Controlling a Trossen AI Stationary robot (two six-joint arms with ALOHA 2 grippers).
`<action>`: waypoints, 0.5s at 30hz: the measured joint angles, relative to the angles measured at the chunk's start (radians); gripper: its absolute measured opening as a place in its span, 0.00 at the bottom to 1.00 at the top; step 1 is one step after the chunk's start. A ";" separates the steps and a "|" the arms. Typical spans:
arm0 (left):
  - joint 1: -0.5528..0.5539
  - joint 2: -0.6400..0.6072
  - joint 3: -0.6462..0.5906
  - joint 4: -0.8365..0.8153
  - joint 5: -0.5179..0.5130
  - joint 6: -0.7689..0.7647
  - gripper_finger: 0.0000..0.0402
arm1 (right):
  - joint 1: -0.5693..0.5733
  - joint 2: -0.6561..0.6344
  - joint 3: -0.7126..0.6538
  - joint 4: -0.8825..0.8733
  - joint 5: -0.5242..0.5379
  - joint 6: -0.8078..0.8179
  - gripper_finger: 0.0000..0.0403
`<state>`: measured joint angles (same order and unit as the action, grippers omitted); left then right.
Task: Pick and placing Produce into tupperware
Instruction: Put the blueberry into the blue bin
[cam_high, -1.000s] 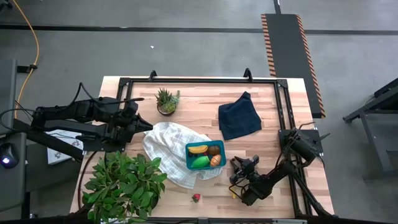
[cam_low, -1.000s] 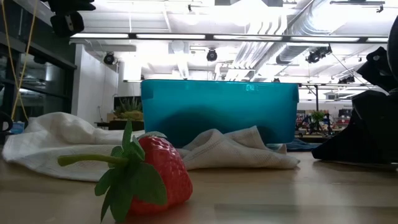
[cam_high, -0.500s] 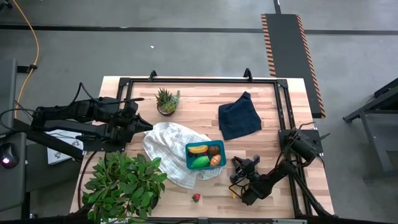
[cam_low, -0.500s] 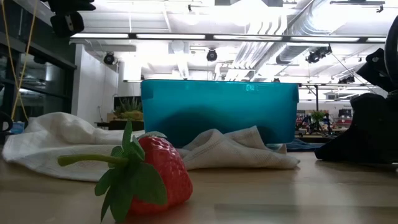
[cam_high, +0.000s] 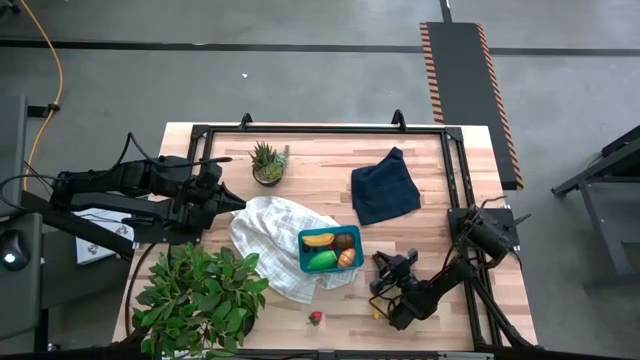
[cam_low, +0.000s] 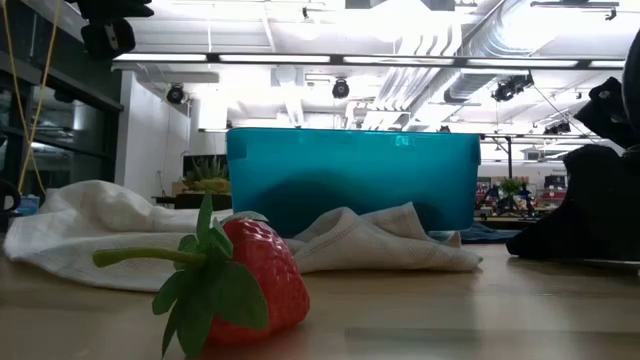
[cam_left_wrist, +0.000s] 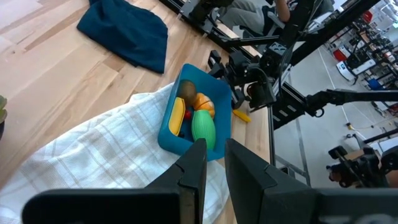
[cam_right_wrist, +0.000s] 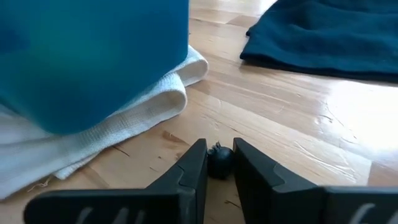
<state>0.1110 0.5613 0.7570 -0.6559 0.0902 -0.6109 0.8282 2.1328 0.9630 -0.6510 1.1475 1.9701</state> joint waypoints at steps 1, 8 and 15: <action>0.000 0.000 0.000 0.000 0.000 0.000 0.12 | 0.003 -0.005 0.000 -0.017 -0.003 0.024 0.14; 0.000 0.000 0.000 0.000 0.000 0.000 0.12 | 0.025 -0.057 0.001 -0.194 0.006 0.158 0.14; 0.000 0.000 0.000 0.000 0.000 0.000 0.12 | 0.030 -0.140 0.001 -0.296 0.030 0.176 0.14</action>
<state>0.1109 0.5613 0.7570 -0.6556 0.0902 -0.6109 0.8577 1.9932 0.9638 -0.9465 1.1770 2.1464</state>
